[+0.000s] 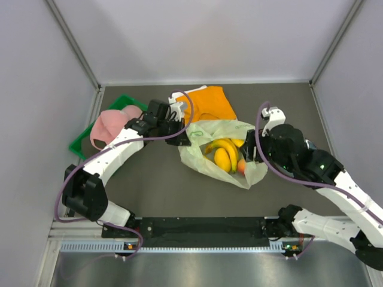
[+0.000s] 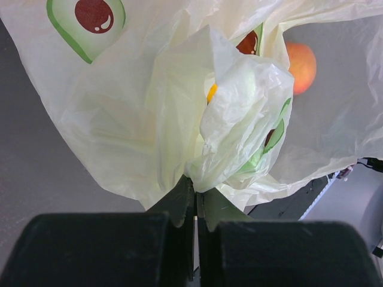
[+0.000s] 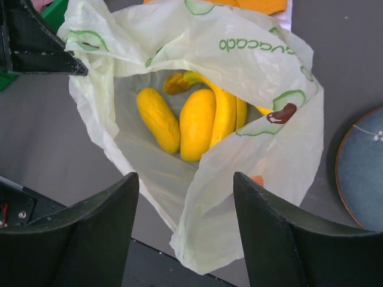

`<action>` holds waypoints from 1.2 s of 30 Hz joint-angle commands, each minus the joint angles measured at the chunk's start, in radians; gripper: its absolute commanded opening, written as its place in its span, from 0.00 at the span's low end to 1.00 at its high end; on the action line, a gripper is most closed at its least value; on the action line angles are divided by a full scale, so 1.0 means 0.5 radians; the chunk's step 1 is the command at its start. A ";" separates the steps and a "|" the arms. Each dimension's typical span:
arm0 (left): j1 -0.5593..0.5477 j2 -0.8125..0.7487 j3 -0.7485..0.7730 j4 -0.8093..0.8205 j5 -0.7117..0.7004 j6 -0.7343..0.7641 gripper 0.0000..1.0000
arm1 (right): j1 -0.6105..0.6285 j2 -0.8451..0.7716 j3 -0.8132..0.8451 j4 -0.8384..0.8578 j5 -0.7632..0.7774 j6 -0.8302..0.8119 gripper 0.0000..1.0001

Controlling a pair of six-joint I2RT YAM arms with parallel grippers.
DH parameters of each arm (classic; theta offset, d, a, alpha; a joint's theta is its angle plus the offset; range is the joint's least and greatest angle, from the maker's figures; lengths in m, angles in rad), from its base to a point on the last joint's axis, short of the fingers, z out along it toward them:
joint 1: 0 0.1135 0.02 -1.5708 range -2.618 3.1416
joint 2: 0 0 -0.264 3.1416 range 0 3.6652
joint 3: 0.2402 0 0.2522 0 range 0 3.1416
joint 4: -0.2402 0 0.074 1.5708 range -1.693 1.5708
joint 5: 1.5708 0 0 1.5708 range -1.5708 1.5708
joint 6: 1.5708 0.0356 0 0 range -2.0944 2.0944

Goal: Place the fruits into the plastic bag

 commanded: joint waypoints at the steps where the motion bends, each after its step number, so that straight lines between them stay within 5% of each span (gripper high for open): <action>1: -0.011 -0.049 0.061 0.030 -0.013 0.018 0.00 | 0.032 0.039 -0.087 0.032 -0.174 0.055 0.63; 9: -0.018 -0.065 0.067 0.024 -0.059 0.027 0.00 | 0.032 0.174 -0.084 -0.045 -0.128 0.092 0.55; 13: -0.021 -0.065 0.089 0.024 -0.022 0.009 0.00 | 0.032 0.100 -0.057 0.057 -0.171 0.059 0.12; 17: -0.015 -0.092 0.089 0.097 0.054 -0.092 0.00 | 0.032 0.100 0.039 0.038 -0.162 -0.015 0.01; 25: -0.018 -0.215 0.224 -0.040 -0.025 -0.096 0.00 | 0.032 0.011 0.158 -0.020 -0.101 -0.131 0.00; 36: -0.015 -0.252 0.905 -0.274 0.036 -0.117 0.00 | 0.032 0.103 0.995 0.063 0.160 -0.690 0.00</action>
